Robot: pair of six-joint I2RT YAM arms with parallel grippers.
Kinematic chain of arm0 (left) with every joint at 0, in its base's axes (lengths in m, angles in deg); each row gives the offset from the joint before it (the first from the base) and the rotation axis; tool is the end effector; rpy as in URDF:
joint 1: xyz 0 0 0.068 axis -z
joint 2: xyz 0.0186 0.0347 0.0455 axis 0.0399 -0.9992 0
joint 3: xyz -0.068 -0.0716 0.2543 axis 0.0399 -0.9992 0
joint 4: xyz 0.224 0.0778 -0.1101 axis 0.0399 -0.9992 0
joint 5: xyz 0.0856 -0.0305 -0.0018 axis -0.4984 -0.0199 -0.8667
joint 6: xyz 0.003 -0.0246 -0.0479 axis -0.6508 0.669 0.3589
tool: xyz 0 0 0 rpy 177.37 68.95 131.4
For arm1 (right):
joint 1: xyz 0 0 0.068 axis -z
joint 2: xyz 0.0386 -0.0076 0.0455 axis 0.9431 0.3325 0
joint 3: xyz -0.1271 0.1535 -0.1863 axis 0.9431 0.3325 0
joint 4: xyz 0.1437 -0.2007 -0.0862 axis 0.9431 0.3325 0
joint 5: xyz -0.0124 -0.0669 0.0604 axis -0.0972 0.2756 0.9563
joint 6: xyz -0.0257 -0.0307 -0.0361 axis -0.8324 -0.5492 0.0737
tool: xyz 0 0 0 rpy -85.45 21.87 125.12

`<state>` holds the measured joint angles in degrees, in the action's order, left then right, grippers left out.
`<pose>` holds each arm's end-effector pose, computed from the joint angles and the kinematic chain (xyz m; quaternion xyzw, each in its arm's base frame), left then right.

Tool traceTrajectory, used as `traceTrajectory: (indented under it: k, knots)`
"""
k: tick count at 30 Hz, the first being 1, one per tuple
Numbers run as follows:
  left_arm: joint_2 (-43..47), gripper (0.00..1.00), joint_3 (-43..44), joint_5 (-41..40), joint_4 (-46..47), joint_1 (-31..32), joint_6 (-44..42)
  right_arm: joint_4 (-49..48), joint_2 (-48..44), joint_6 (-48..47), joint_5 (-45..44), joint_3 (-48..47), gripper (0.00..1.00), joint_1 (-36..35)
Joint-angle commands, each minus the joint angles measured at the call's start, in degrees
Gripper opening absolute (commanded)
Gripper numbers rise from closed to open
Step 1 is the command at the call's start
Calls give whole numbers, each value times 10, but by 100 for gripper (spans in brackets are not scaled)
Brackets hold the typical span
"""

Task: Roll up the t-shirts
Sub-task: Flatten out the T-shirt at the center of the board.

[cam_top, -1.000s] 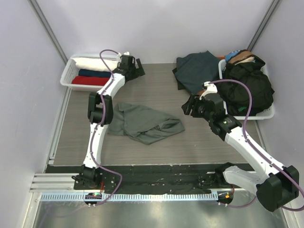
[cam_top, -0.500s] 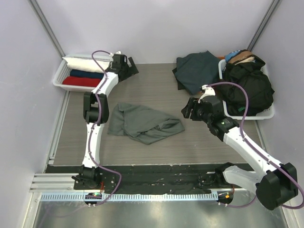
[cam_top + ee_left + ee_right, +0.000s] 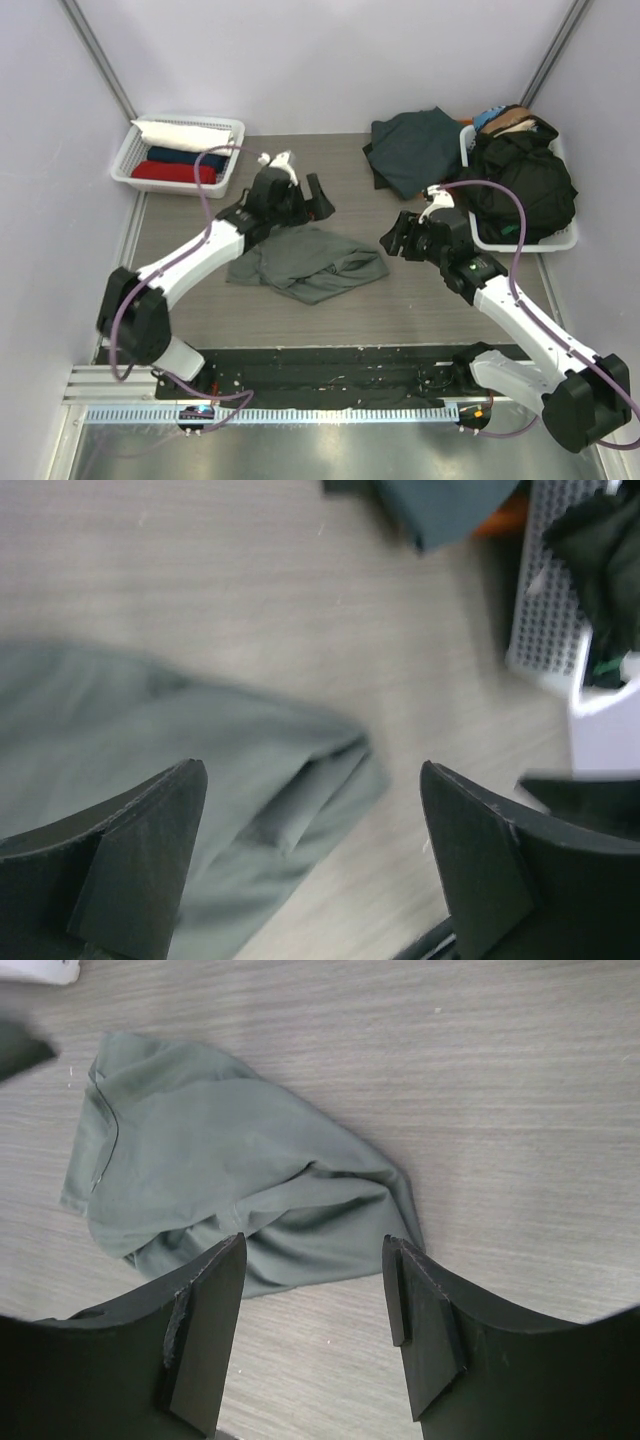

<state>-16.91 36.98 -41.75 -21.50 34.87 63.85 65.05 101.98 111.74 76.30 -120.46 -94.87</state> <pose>0.3116 -0.2008 0.2949 -0.0549 0.8700 -0.3070 0.3818 0.2041 0.0926 0.2744 0.0179 0.8639 0.2248 0.4503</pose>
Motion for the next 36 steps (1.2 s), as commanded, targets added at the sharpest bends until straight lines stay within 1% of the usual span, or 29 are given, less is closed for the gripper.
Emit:
traceTrajectory:
  k: [1, 4, 5, 7, 8, 11, 12, 13, 18, 23, 27, 29, 30, 32, 33, 35, 36]
  knots:
    - [100, 89, -155, -6, 46, -5, 32, -17, -2, 15, 35, 17, 64, -4]
    - [146, 88, -206, -12, 31, -1, 35, -40, 11, 13, 50, 29, 64, -8]
    - [171, 88, -241, -17, 26, 0, 30, -47, 27, 12, 49, 31, 63, -13]
    - [194, 88, -270, -64, 20, 0, 20, -60, 49, 11, 50, 27, 64, -26]
    - [208, 89, -288, -101, 11, 0, 12, -64, 64, 10, 51, 24, 63, -31]
    - [223, 88, -306, -144, 9, 0, -3, -69, 127, 8, 29, 4, 63, -67]
    - [225, 88, -314, -164, 10, 0, -10, -69, 156, 7, 17, -11, 57, -79]
    - [225, 88, -314, -180, 4, -1, -12, -66, 172, 5, 9, -20, 56, -96]
    - [195, 86, -293, -249, -37, -1, -41, -49, 248, -14, -69, -85, 56, -150]
    - [190, 84, -300, -267, -39, -5, -47, -26, 317, -31, -125, -151, 57, -198]
    - [188, 83, -310, -247, -22, -18, -48, -11, 351, -33, -153, -176, 61, -214]
    - [183, 81, -310, -234, -21, -27, -50, -4, 368, -32, -161, -183, 60, -220]
    - [181, 80, -310, -230, -19, -30, -51, 2, 372, -30, -170, -184, 54, -223]
    - [177, 78, -311, -214, -15, -36, -51, 12, 377, -29, -195, -186, 45, -224]
    - [176, 77, -312, -211, -11, -37, -50, 14, 376, -29, -201, -184, 36, -225]
    - [173, 77, -311, -202, -10, -37, -51, 17, 369, -30, -215, -176, 29, -224]
    - [171, 77, -309, -198, -7, -38, -51, 18, 356, -32, -216, -173, 15, -225]
